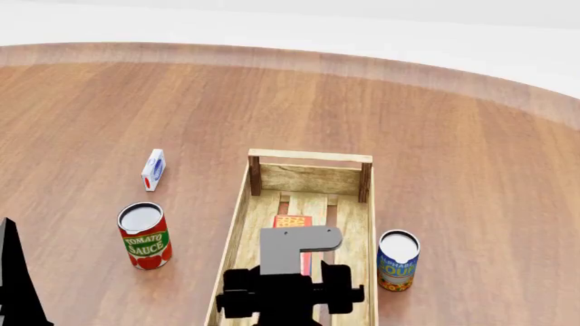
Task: Pick up the butter and put it in the tray.
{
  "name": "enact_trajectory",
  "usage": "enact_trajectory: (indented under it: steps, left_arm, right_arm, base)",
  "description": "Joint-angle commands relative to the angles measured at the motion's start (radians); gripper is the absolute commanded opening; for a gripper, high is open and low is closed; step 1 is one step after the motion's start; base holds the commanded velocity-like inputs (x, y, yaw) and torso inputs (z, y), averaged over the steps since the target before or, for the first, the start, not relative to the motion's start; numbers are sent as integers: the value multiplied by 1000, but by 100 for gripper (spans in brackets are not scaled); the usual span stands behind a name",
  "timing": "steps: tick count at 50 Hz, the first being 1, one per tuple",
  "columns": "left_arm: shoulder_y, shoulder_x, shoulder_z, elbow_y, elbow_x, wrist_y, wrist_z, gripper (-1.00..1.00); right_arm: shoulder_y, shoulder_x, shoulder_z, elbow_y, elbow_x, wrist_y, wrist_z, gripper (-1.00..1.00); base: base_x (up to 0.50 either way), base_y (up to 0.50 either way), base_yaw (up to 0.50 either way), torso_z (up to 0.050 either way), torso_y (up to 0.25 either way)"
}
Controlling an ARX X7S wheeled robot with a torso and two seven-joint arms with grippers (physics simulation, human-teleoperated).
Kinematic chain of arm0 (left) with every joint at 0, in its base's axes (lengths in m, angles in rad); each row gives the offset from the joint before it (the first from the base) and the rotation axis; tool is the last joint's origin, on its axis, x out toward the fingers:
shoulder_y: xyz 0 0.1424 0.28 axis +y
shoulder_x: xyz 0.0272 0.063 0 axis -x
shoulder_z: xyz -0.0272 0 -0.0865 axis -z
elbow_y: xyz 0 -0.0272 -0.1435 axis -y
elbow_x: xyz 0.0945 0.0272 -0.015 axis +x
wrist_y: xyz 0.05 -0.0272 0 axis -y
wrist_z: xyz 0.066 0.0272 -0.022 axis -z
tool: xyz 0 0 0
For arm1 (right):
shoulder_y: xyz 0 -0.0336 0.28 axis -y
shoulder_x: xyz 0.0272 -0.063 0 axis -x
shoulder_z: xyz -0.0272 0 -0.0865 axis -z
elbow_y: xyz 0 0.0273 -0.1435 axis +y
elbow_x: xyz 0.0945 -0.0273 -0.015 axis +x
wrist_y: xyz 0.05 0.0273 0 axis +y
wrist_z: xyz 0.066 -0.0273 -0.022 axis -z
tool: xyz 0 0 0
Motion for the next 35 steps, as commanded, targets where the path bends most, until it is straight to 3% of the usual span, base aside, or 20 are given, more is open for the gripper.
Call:
enact_trajectory:
  steps: [1, 8, 22, 30, 32, 35]
  left_arm:
    - [-1, -3, 2, 2, -2, 0, -3, 100]
    - [0, -5, 2, 4, -3, 0, -6, 100]
    - [5, -8, 7, 5, 0, 6, -6, 100]
    - [5, -11, 6, 7, -4, 6, -8, 100]
    - [6, -10, 8, 5, -2, 10, -6, 100]
    - [5, -10, 9, 3, 0, 11, -6, 100]
  right_arm:
    - [6, 0, -4, -4, 0, -5, -7, 100]
    - [17, 21, -9, -70, -13, -8, 38, 100]
    - [49, 241, -22, -569, -73, -41, 304, 100]
    - [65, 311, -73, -737, -179, -43, 426, 100]
    - [55, 324, -75, -748, -210, -92, 359, 100]
    - [91, 348, -124, -791, -281, -28, 472, 100]
  base:
    - [0, 0, 0, 0, 0]
    - [0, 0, 0, 0, 0]
    - [0, 0, 0, 0, 0]
    - [0, 0, 0, 0, 0]
    - [0, 0, 0, 0, 0]
    - [0, 0, 0, 0, 0]
